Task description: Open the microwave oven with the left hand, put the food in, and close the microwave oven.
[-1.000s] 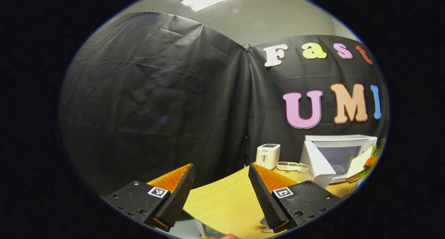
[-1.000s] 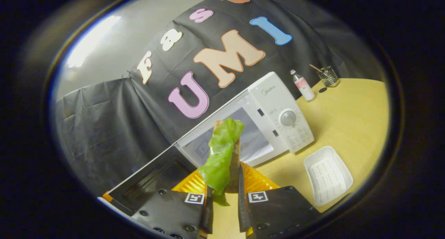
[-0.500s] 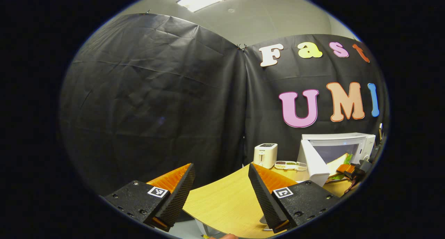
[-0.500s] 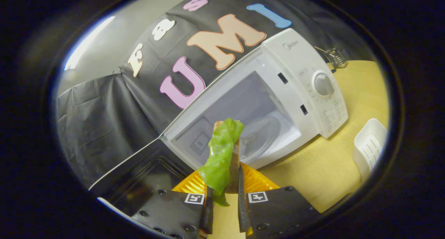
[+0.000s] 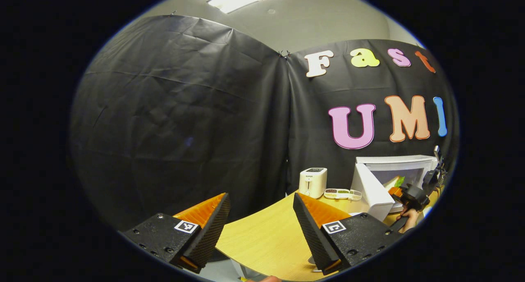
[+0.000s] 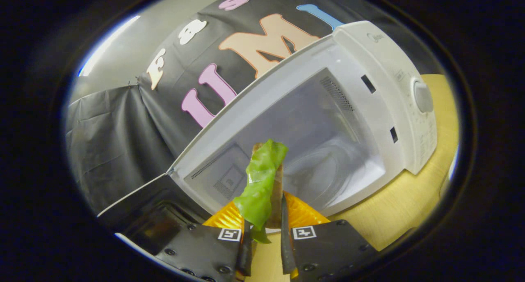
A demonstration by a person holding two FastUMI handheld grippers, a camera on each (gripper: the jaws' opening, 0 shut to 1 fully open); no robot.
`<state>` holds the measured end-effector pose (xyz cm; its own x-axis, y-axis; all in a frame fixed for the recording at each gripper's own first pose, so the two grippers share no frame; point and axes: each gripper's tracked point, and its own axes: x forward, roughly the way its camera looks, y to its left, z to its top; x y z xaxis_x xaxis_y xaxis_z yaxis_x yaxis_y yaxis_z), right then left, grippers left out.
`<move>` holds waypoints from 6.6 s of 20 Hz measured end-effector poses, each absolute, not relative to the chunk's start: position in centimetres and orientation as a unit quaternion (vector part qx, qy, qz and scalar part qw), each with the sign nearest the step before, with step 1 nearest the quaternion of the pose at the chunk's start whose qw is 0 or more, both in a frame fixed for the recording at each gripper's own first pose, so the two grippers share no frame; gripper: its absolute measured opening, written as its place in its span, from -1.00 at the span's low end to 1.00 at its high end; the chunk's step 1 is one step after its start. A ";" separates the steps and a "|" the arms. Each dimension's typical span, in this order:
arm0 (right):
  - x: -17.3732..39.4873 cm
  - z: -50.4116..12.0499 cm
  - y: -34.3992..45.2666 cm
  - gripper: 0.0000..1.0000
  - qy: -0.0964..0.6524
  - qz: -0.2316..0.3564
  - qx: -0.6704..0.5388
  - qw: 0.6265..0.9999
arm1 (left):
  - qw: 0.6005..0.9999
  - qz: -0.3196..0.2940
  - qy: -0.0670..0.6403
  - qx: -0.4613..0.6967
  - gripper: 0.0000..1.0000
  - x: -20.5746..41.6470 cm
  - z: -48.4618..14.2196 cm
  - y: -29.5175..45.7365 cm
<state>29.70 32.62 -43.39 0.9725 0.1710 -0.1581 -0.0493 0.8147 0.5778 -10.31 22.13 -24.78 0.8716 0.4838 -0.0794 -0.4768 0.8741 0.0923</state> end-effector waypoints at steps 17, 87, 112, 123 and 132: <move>33.6 -47.1 27.0 0.11 0.140 -0.019 0.223 0.964 | 0.968 0.244 0.051 0.029 0.89 -10.1 -24.9 21.8; 21.5 -20.2 -0.4 0.92 0.030 0.019 -0.020 0.999 | 0.986 0.089 0.140 0.022 -0.98 -3.5 -30.9 0.0; 21.8 -20.0 -0.2 1.00 0.036 0.047 0.002 0.998 | 0.982 -0.016 0.189 -0.008 -0.98 3.9 -35.8 -13.7; 21.8 -19.5 -2.0 0.92 0.036 0.048 0.032 0.998 | 0.982 -0.061 0.176 0.014 -0.98 8.0 -35.7 -18.3; 22.0 -19.5 -1.9 0.99 0.034 0.043 0.028 0.998 | 0.985 -0.072 0.158 0.008 -0.96 10.5 -36.1 -19.6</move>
<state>21.98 -1.90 -19.53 0.9939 0.0886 -0.0662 -0.0848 0.9947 0.0588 10.47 -19.61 -36.08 0.9395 -0.1390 -0.3131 0.1438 0.9896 -0.0076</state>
